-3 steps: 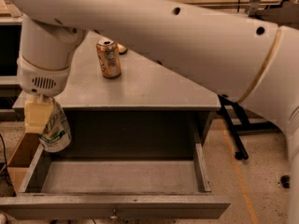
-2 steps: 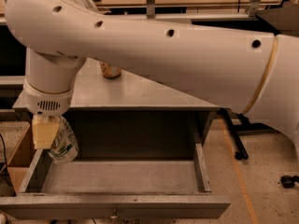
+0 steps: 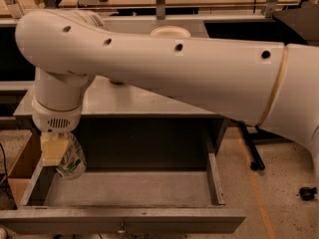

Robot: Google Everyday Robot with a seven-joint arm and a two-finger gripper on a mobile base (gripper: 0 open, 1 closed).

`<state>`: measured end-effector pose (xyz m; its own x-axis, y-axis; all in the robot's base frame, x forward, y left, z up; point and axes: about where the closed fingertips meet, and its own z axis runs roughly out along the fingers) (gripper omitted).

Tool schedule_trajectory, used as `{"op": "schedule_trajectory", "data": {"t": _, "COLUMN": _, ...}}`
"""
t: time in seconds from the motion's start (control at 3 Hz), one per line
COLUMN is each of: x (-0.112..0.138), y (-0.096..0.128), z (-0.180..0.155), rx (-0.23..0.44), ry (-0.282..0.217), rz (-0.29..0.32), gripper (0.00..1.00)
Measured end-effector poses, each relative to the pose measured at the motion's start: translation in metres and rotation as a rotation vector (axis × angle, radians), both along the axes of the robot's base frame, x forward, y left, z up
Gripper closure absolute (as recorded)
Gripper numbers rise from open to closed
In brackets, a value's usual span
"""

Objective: Place 7up can into top drawer

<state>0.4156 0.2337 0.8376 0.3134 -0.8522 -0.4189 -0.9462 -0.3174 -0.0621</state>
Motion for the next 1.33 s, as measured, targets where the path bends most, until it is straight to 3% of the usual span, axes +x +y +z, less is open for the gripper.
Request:
{"op": "schedule_trajectory", "data": {"t": 0.67, "x": -0.004, "y": 0.004, "z": -0.047, "rx": -0.011, "ry": -0.059, "rz": 0.055, "gripper": 1.00}}
{"op": "schedule_trajectory", "data": {"t": 1.33, "x": -0.001, "y": 0.002, "z": -0.087, "rx": -0.012, "ry": -0.066, "rz": 0.084, "gripper": 1.00}}
